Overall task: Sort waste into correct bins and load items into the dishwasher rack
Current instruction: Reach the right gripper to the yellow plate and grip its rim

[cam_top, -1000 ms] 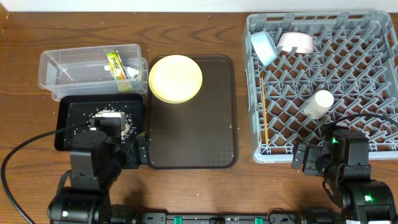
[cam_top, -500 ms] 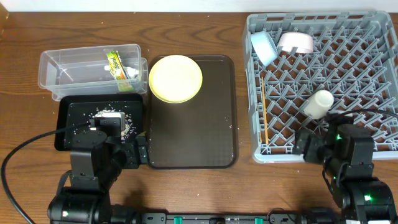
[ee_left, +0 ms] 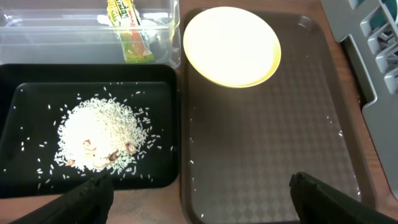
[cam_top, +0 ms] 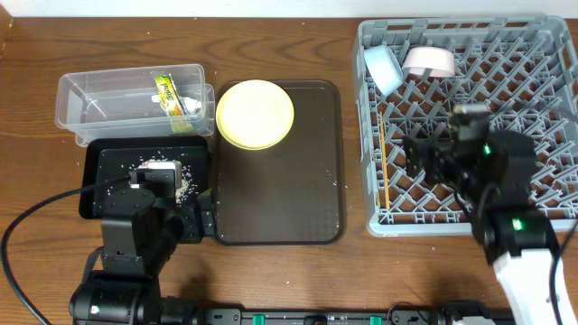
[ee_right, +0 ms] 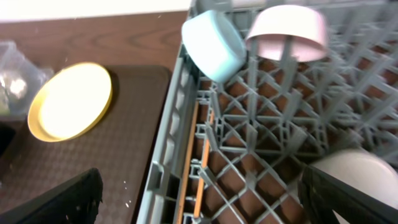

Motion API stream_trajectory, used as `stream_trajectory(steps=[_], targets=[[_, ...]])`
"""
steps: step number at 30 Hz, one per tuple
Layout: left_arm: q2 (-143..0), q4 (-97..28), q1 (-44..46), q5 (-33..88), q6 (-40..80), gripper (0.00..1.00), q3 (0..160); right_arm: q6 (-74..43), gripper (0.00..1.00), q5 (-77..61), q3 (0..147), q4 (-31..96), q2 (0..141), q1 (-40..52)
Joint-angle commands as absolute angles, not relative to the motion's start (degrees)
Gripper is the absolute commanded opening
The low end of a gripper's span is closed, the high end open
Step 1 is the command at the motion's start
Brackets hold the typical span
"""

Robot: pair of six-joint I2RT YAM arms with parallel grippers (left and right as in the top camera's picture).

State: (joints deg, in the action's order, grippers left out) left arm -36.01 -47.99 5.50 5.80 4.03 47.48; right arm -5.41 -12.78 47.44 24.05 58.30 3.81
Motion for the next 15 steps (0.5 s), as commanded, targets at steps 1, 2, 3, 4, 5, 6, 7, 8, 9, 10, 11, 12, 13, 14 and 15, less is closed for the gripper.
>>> stream_trajectory(steps=[1, 2, 3, 4, 5, 6, 7, 8, 9, 10, 11, 12, 13, 14, 15], targets=[[-36.2, -47.2, 5.8, 5.3, 3.2, 0.93, 47.2, 0.7, 0.99, -15.5, 55.1, 24.3, 64.5, 6.4], [-36.2, -47.2, 5.8, 5.3, 3.2, 0.93, 47.2, 2.0, 0.99, -15.5, 57.5, 25.2, 66.8, 7.4], [-36.2, -47.2, 5.8, 5.3, 3.2, 0.93, 47.2, 3.1, 0.99, -15.5, 59.8, 26.5, 68.9, 8.5], [-36.2, -47.2, 5.8, 5.3, 3.2, 0.93, 47.2, 4.2, 0.99, -15.5, 62.5, 28.1, 71.2, 9.7], [-36.2, -47.2, 5.8, 5.3, 3.2, 0.93, 47.2, 5.1, 0.99, -15.5, 64.9, 29.6, 73.2, 10.9], [-36.2, -47.2, 5.8, 5.3, 3.2, 0.93, 47.2, 6.6, 0.99, -15.5, 68.0, 31.9, 75.9, 12.4], [-36.2, -47.2, 5.8, 5.3, 3.2, 0.93, 47.2, 7.7, 0.99, -15.4, 70.9, 34.1, 78.1, 13.6], [-36.2, -47.2, 5.8, 5.3, 3.2, 0.93, 47.2, 8.9, 0.99, -15.3, 74.0, 36.6, 80.3, 14.8], [-36.2, -47.2, 5.8, 5.3, 3.2, 0.93, 47.2, 9.6, 0.99, -15.2, 76.6, 38.7, 82.1, 15.7], [-36.2, -47.2, 5.8, 5.3, 3.2, 0.93, 47.2, 10.5, 0.99, -15.2, 79.9, 41.3, 84.2, 16.6], [-36.2, -47.2, 5.8, 5.3, 3.2, 0.93, 47.2, 10.7, 0.99, -15.2, 83.1, 44.1, 86.1, 17.3], [-36.2, -47.2, 5.8, 5.3, 3.2, 0.93, 47.2, 10.6, 0.99, -15.3, 86.4, 46.9, 87.9, 17.9], [-36.2, -47.2, 5.8, 5.3, 3.2, 0.93, 47.2, 10.6, 0.99, -15.3, 89.2, 49.3, 89.4, 18.3], [-36.2, -47.2, 5.8, 5.3, 3.2, 0.93, 47.2, 10.5, 0.99, -15.6, 90.9, 50.7, 90.3, 18.7], [-36.2, -47.2, 5.8, 5.3, 3.2, 0.93, 47.2, 10.0, 0.99, -15.9, 92.1, 51.1, 91.2, 19.1]])
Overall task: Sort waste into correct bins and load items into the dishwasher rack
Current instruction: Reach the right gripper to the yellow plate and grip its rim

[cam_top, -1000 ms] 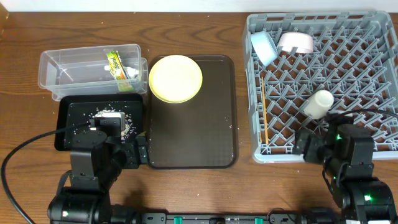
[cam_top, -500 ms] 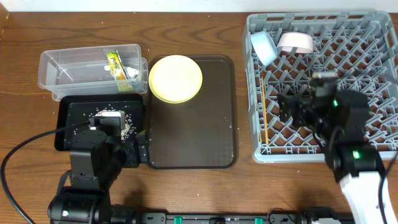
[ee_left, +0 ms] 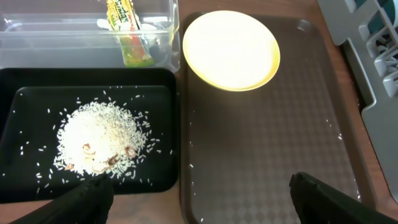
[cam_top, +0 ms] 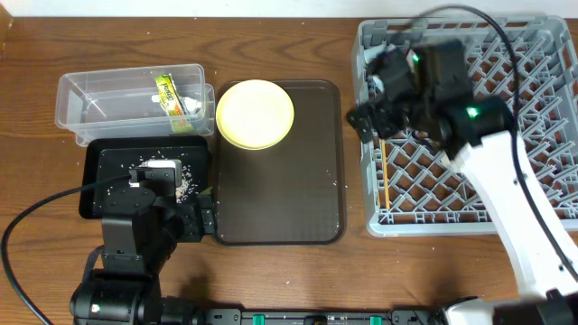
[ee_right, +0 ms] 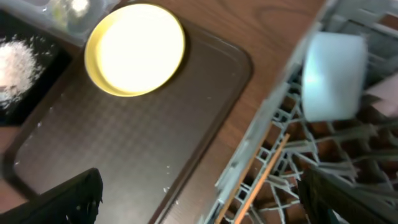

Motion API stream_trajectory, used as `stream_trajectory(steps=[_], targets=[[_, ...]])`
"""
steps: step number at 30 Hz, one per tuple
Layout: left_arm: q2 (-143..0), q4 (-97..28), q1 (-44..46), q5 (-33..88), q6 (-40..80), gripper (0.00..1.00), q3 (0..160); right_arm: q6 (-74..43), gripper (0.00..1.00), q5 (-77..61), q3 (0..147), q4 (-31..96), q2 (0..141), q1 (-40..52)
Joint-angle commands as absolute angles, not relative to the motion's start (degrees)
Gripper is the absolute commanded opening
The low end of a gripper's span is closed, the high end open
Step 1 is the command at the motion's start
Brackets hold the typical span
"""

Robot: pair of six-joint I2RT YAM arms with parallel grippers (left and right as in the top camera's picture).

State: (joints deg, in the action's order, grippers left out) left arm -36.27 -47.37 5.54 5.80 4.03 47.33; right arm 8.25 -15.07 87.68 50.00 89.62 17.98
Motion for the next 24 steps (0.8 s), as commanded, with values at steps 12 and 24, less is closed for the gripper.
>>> stream_trajectory(steps=[12, 24], targets=[[-38.7, -46.3, 5.6, 1.2, 5.2, 0.93, 47.9, 5.2, 0.99, -19.7, 91.9, 37.2, 93.8, 22.2], [-60.0, -52.5, -5.1, 2.5, 9.8, 0.93, 56.3, 4.6, 0.99, -19.1, 96.2, 36.9, 107.6, 27.5]])
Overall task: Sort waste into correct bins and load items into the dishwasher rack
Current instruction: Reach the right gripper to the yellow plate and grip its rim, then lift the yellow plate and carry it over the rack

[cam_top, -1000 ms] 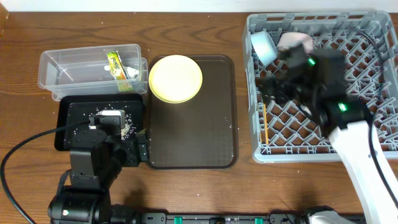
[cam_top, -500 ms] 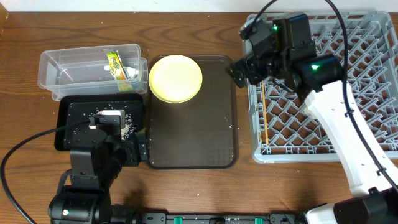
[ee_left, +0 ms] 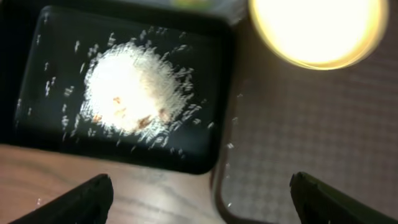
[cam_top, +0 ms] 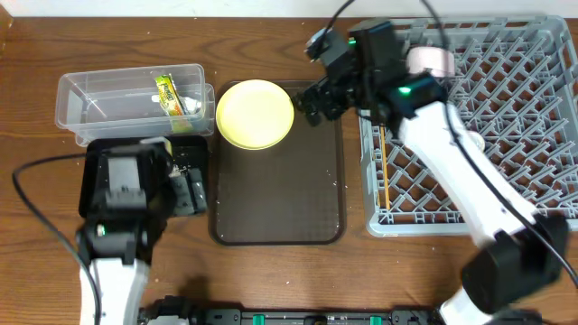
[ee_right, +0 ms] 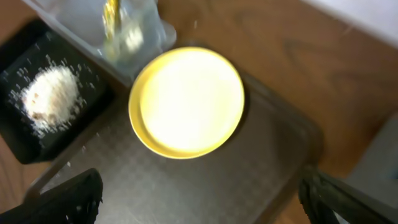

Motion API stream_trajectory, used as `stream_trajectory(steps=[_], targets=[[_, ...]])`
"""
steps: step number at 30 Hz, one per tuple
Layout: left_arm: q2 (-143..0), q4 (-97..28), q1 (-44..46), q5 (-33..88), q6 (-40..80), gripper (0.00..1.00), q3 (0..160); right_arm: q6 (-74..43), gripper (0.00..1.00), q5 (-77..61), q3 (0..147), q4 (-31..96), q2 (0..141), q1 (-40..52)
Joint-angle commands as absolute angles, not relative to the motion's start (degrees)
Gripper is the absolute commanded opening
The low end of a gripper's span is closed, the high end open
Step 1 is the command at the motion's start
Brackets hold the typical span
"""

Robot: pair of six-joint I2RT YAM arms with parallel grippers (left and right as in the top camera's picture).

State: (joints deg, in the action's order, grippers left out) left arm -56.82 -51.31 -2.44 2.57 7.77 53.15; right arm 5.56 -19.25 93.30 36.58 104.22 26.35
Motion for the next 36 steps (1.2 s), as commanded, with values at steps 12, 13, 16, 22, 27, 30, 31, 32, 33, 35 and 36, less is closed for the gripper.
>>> stream_trajectory(steps=[12, 13, 16, 22, 27, 30, 31, 32, 33, 35, 36], targets=[[-65.8, -53.5, -13.0, 8.4, 10.4, 0.93, 57.8, -6.3, 0.75, -13.2, 100.2, 32.9, 123.1, 31.0], [-65.8, -53.5, -13.0, 8.4, 10.4, 0.93, 57.8, -7.2, 0.73, -13.2, 100.2, 32.4, 124.2, 31.2], [-65.8, -53.5, -13.0, 8.4, 10.4, 0.93, 57.8, -9.5, 0.7, -11.7, 100.2, 31.0, 126.8, 31.8], [-65.8, -53.5, -13.0, 8.4, 10.4, 0.93, 57.8, -14.7, 0.68, -8.1, 100.2, 29.4, 131.0, 32.3], [-65.8, -53.6, -13.0, 8.4, 10.4, 0.93, 57.8, -18.8, 0.55, -7.8, 100.2, 27.6, 133.5, 32.3], [-65.8, -53.6, -13.0, 8.4, 10.4, 0.93, 57.8, -19.7, 0.36, -6.4, 100.2, 27.9, 134.0, 32.3], [-65.8, -53.6, -13.0, 8.4, 10.4, 0.93, 57.8, -19.7, 0.32, -5.6, 100.2, 28.1, 134.0, 32.3], [-65.8, -53.6, -13.0, 8.4, 10.4, 0.93, 57.8, -19.7, 0.29, -5.1, 100.2, 28.1, 133.9, 32.3], [-65.8, -53.6, -13.0, 8.4, 10.4, 0.93, 57.8, -19.7, 0.25, -4.7, 100.2, 28.1, 133.7, 32.1], [-65.8, -53.7, -13.0, 8.4, 10.4, 0.93, 57.8, -19.7, 0.19, -4.5, 100.2, 28.3, 133.3, 31.7], [-65.8, -53.7, -13.0, 8.4, 10.4, 0.94, 57.8, -19.7, 0.17, -4.5, 100.2, 28.4, 133.1, 31.4]])
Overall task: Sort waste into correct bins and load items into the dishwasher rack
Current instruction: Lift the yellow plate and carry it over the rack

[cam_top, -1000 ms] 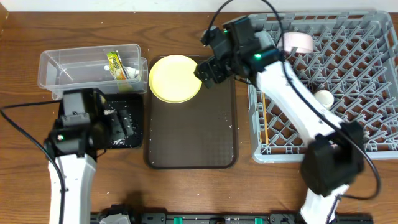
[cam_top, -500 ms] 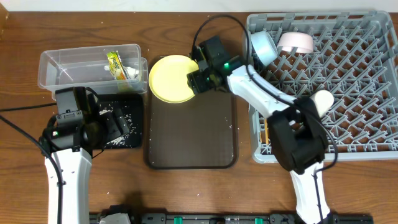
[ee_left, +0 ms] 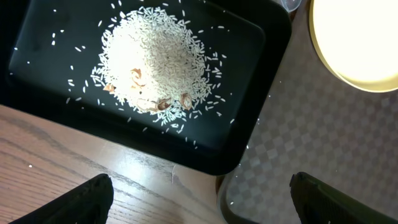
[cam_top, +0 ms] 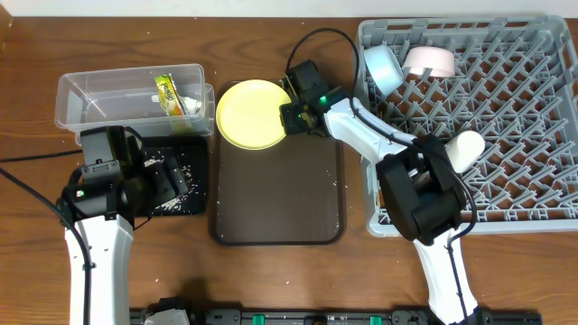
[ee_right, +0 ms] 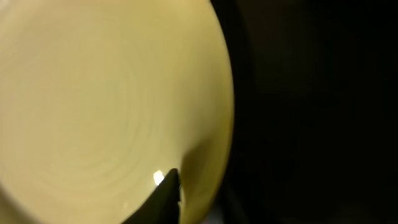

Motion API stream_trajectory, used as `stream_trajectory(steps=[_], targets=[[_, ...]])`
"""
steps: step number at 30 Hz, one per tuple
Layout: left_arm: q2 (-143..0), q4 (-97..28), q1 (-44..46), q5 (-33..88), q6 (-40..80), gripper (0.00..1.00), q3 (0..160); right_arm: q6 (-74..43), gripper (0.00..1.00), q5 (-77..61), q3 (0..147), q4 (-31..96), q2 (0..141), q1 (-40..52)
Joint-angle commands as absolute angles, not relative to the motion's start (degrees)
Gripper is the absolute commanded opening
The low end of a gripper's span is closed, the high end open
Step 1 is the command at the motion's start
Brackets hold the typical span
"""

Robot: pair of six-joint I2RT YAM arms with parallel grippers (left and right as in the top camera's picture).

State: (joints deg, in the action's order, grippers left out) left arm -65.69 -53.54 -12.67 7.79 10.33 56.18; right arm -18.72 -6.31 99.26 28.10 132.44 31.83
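Observation:
The yellow plate point(cam_top: 254, 114) lies at the back of the brown tray point(cam_top: 280, 194). My right gripper point(cam_top: 292, 115) is down at the plate's right rim. The right wrist view is filled by the plate point(ee_right: 106, 93), with one finger point(ee_right: 166, 198) resting on its inner face just inside the rim; the other finger is lost in the dark beyond the rim. My left gripper point(ee_left: 200, 198) hangs open over the front edge of the black tray point(ee_left: 261, 37), which holds a rice pile point(ee_left: 152, 68). The grey dishwasher rack point(cam_top: 515, 194) stands on the right.
A clear bin point(cam_top: 99, 99) holding a green wrapper point(cam_top: 168, 91) sits behind the black tray. In the rack are a blue bowl point(cam_top: 383, 69), a pink bowl point(cam_top: 429, 60), a white cup point(cam_top: 463, 149) and chopsticks point(cam_top: 383, 167).
My right gripper was open above the plate's right side; now it sits low at the rim with a finger on the plate. The left arm has shifted slightly left over the black tray.
My right gripper was open over the rack, then at the rack's left edge, then above the yellow plate, and now it is at the plate's right rim. The left arm stood near the table's front, then over the black tray, where it remains.

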Motion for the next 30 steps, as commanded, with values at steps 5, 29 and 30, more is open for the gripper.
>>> stream_trajectory(steps=[5, 29, 30], targets=[[-65.8, -53.7, -13.0, 8.4, 10.4, 0.93, 57.8, -18.9, 0.01, -4.5, 100.2, 30.7, 130.7, 29.3], [-65.8, -53.5, -13.0, 8.4, 10.4, 0.93, 57.8, 2.2, 0.01, 23.0, 100.2, 50.7, 98.7, 20.4], [-65.8, -53.5, -13.0, 8.4, 10.4, 0.93, 57.8, 2.2, 0.01, 26.6, 100.2, 51.7, 98.1, 19.9]])
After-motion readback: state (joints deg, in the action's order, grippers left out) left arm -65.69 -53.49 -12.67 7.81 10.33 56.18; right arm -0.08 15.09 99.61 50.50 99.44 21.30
